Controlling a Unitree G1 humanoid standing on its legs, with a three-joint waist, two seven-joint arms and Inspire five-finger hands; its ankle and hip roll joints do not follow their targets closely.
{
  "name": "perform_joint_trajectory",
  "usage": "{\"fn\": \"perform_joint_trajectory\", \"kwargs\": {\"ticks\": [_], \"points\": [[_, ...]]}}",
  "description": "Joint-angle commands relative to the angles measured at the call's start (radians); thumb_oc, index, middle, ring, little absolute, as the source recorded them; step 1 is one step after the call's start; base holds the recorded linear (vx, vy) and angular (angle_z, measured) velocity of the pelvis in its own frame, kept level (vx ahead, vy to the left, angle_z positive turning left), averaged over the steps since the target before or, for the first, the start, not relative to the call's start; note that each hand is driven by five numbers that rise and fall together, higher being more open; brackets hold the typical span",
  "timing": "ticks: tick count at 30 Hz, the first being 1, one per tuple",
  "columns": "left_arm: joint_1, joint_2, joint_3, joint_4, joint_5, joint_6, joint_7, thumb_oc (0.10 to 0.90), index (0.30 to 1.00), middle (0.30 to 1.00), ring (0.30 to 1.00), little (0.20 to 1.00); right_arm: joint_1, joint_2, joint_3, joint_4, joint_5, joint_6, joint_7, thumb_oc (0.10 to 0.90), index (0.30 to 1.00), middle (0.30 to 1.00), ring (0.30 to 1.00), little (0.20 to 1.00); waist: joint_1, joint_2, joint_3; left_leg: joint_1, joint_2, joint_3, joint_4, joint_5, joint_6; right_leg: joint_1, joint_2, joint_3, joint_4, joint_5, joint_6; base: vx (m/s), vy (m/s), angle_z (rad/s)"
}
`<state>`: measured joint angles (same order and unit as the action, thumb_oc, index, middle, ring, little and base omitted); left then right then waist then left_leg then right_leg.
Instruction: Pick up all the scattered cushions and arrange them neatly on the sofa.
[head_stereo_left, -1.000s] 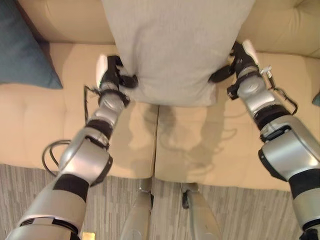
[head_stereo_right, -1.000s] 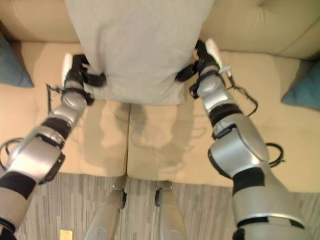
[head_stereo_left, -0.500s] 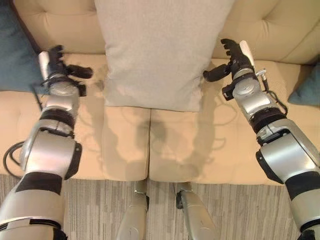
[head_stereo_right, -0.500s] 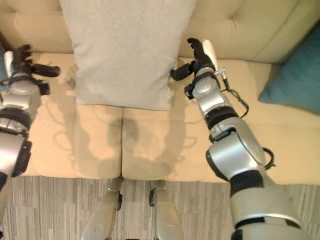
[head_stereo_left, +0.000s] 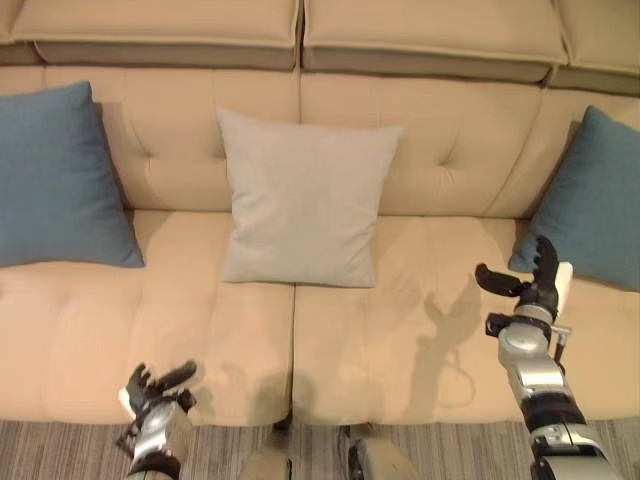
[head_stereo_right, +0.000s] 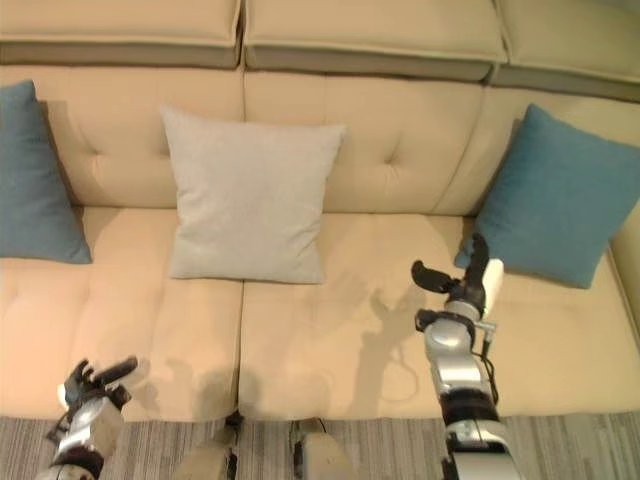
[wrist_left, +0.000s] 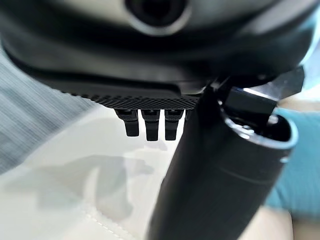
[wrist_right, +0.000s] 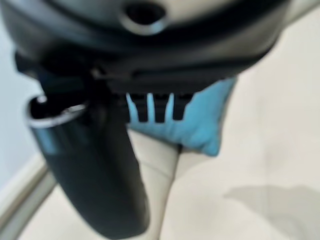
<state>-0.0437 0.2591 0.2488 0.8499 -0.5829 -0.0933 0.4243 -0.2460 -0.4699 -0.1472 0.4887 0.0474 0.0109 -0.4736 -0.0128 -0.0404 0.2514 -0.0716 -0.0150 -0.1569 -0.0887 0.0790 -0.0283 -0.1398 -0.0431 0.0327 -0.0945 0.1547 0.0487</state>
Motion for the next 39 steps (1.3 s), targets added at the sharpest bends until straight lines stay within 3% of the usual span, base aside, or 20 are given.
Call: {"fn": "perform_joint_trajectory", "kwargs": {"ticks": [1, 6, 8, 9, 10, 15, 20, 23, 24, 29, 30, 31, 32, 33, 35, 36, 38, 39], "points": [[0.014, 0.06, -0.013, 0.089, 0.001, -0.071, -0.075, 0.8, 0.9, 0.9, 0.9, 0.9, 0.096, -0.129, -0.044, -0.007, -0.041, -0.076, 0.043, 0.8, 0.9, 0.9, 0.9, 0.9, -0.001, 0.025, -0.221, 0.027, 0.02, -0.003, 0.001, -0.101, -0.037, 0.098, -0.012, -0.018, 0.037, -0.197, 0.077, -0.01, -0.004, -0.06], [0.03, 0.058, -0.016, 0.12, 0.002, -0.066, -0.109, 0.8, 0.9, 0.9, 0.9, 0.9, 0.119, -0.138, -0.055, 0.02, -0.027, -0.085, 0.061, 0.8, 0.9, 0.9, 0.9, 0.9, -0.002, 0.023, -0.224, 0.039, 0.021, -0.003, 0.001, -0.103, -0.036, 0.108, -0.011, -0.02, 0.046, -0.202, 0.076, -0.02, -0.005, -0.07], [0.067, 0.044, -0.007, 0.224, -0.004, -0.034, -0.204, 0.8, 0.9, 0.9, 0.9, 0.9, 0.176, -0.157, -0.077, 0.133, -0.022, -0.079, 0.101, 0.8, 0.9, 0.9, 0.9, 0.9, -0.008, 0.018, -0.238, 0.055, 0.021, 0.0, 0.001, -0.095, -0.036, 0.122, -0.01, -0.026, 0.061, -0.203, 0.076, -0.07, -0.035, -0.01], [0.083, 0.043, -0.003, 0.326, 0.026, -0.012, -0.253, 0.8, 0.9, 0.9, 0.9, 0.9, 0.207, -0.164, -0.061, 0.244, -0.047, -0.071, 0.138, 0.8, 0.9, 0.9, 0.9, 0.9, -0.012, 0.017, -0.243, 0.077, 0.021, 0.004, 0.001, -0.102, -0.035, 0.146, -0.009, -0.026, 0.064, -0.211, 0.075, -0.09, -0.098, 0.07], [0.114, 0.043, -0.027, 0.486, 0.196, 0.04, -0.308, 0.8, 0.9, 0.9, 0.9, 0.9, 0.228, -0.133, -0.027, 0.455, -0.028, -0.059, 0.186, 0.8, 0.9, 0.9, 0.9, 0.9, -0.018, 0.018, -0.248, 0.095, 0.024, 0.004, 0.001, -0.103, -0.032, 0.164, -0.006, -0.025, 0.072, -0.217, 0.072, -0.09, -0.104, 0.08], [0.187, 0.008, -0.02, 0.666, 0.321, 0.111, -0.308, 0.8, 0.9, 0.9, 0.9, 0.9, 0.269, -0.058, -0.002, 0.622, -0.003, -0.037, 0.221, 0.8, 0.9, 0.9, 0.9, 0.9, -0.016, 0.032, -0.27, 0.103, 0.034, 0.013, 0.001, -0.09, -0.034, 0.173, -0.001, -0.027, 0.08, -0.228, 0.061, -0.06, -0.079, -0.04], [0.214, -0.022, -0.041, 0.658, 0.309, 0.099, -0.348, 0.8, 0.9, 0.9, 0.9, 0.9, 0.294, -0.011, 0.032, 0.784, 0.02, -0.014, 0.29, 0.8, 0.9, 0.9, 0.9, 0.9, -0.008, 0.045, -0.268, 0.107, 0.047, 0.003, 0.001, -0.08, -0.046, 0.187, 0.007, -0.045, 0.093, -0.249, 0.047, -0.05, -0.11, 0.01], [0.185, -0.026, -0.074, 0.611, 0.259, 0.083, -0.36, 0.8, 0.9, 0.9, 0.9, 0.9, 0.28, 0.009, 0.001, 0.814, 0.108, -0.019, 0.291, 0.8, 0.9, 0.9, 0.9, 0.9, -0.007, 0.064, -0.222, 0.081, 0.054, -0.006, 0.003, -0.049, -0.061, 0.178, 0.011, -0.056, 0.095, -0.252, 0.039, -0.25, -0.043, 0.13], [0.153, -0.008, -0.114, 0.561, 0.234, 0.062, -0.346, 0.8, 0.9, 0.9, 0.9, 0.9, 0.257, 0.012, 0.01, 0.816, 0.145, -0.024, 0.281, 0.8, 0.9, 0.9, 0.9, 0.9, -0.001, 0.067, -0.166, 0.032, 0.052, -0.004, 0.038, -0.011, -0.088, 0.17, 0.009, -0.069, 0.097, -0.251, 0.036, -0.33, -0.007, 0.16], [0.151, -0.008, -0.114, 0.561, 0.234, 0.062, -0.345, 0.8, 0.9, 0.9, 0.9, 0.9, 0.255, 0.012, 0.01, 0.817, 0.145, -0.025, 0.281, 0.8, 0.9, 0.9, 0.9, 0.9, -0.003, 0.067, -0.165, 0.03, 0.051, -0.006, 0.041, -0.012, -0.088, 0.169, 0.008, -0.071, 0.098, -0.251, 0.036, -0.08, 0.002, 0.14], [0.131, -0.001, -0.134, 0.542, 0.233, 0.054, -0.34, 0.8, 0.9, 0.9, 0.9, 0.9, 0.241, 0.013, 0.016, 0.813, 0.156, -0.024, 0.277, 0.8, 0.9, 0.9, 0.9, 0.9, -0.001, 0.062, -0.141, 0.005, 0.048, 0.0, 0.061, -0.006, -0.094, 0.159, 0.003, -0.071, 0.105, -0.246, 0.036, -0.27, 0.017, -0.07], [0.109, 0.008, -0.152, 0.526, 0.228, 0.047, -0.333, 0.8, 0.9, 0.9, 0.9, 0.9, 0.229, 0.017, 0.021, 0.812, 0.168, -0.026, 0.269, 0.8, 0.9, 0.9, 0.9, 0.9, -0.001, 0.05, -0.124, -0.01, 0.046, 0.013, 0.09, -0.018, -0.092, 0.142, -0.006, -0.076, 0.113, -0.237, 0.038, -0.65, 0.146, -0.03], [0.083, 0.006, -0.176, 0.523, 0.239, 0.039, -0.329, 0.8, 0.9, 0.9, 0.9, 0.9, 0.205, 0.048, 0.059, 0.812, 0.163, -0.022, 0.275, 0.8, 0.9, 0.9, 0.9, 0.9, -0.018, 0.015, -0.131, 0.038, 0.054, 0.031, 0.256, -0.142, -0.068, 0.08, -0.041, -0.078, 0.13, -0.189, 0.047, -0.77, 0.404, 0.09], [0.066, -0.012, -0.21, 0.546, 0.304, 0.042, -0.322, 0.8, 0.9, 0.9, 0.9, 0.9, 0.19, 0.05, 0.09, 0.805, 0.133, -0.02, 0.281, 0.8, 0.9, 0.9, 0.9, 0.9, -0.045, 0.019, -0.147, 0.148, 0.074, -0.03, 0.32, -0.177, -0.072, 0.015, -0.043, -0.065, 0.166, -0.162, 0.051, -0.62, 0.396, 0.21], [0.063, -0.022, -0.229, 0.544, 0.329, 0.044, -0.318, 0.8, 0.9, 0.9, 0.9, 0.9, 0.186, 0.046, 0.094, 0.807, 0.127, -0.018, 0.279, 0.8, 0.9, 0.9, 0.9, 0.9, -0.057, 0.032, -0.151, 0.195, 0.097, -0.034, 0.304, -0.184, -0.074, -0.008, -0.039, -0.063, 0.183, -0.157, 0.056, -0.29, 0.334, -0.02], [0.048, -0.047, -0.258, 0.531, 0.346, 0.048, -0.302, 0.8, 0.9, 0.9, 0.9, 0.9, 0.173, 0.059, 0.109, 0.787, 0.119, -0.016, 0.277, 0.8, 0.9, 0.9, 0.9, 0.9, -0.071, 0.034, -0.146, 0.211, 0.086, -0.056, 0.271, -0.229, -0.064, -0.056, -0.053, -0.038, 0.206, -0.118, 0.08, -0.26, 0.298, -0.09], [0.047, -0.048, -0.258, 0.531, 0.346, 0.048, -0.302, 0.8, 0.9, 0.9, 0.9, 0.9, 0.173, 0.059, 0.109, 0.787, 0.119, -0.016, 0.277, 0.8, 0.9, 0.9, 0.9, 0.9, -0.07, 0.035, -0.146, 0.211, 0.085, -0.055, 0.271, -0.229, -0.064, -0.057, -0.053, -0.037, 0.207, -0.118, 0.081, -0.19, 0.212, 0.21], [0.024, -0.073, -0.302, 0.526, 0.392, 0.047, -0.295, 0.8, 0.9, 0.9, 0.9, 0.9, 0.155, 0.072, 0.107, 0.772, 0.12, -0.011, 0.272, 0.8, 0.9, 0.9, 0.9, 0.9, -0.086, 0.026, -0.14, 0.233, 0.056, -0.039, 0.21, -0.329, -0.04, -0.086, -0.09, -0.018, 0.191, -0.075, 0.109, -0.32, 0.353, 0.23]]}}
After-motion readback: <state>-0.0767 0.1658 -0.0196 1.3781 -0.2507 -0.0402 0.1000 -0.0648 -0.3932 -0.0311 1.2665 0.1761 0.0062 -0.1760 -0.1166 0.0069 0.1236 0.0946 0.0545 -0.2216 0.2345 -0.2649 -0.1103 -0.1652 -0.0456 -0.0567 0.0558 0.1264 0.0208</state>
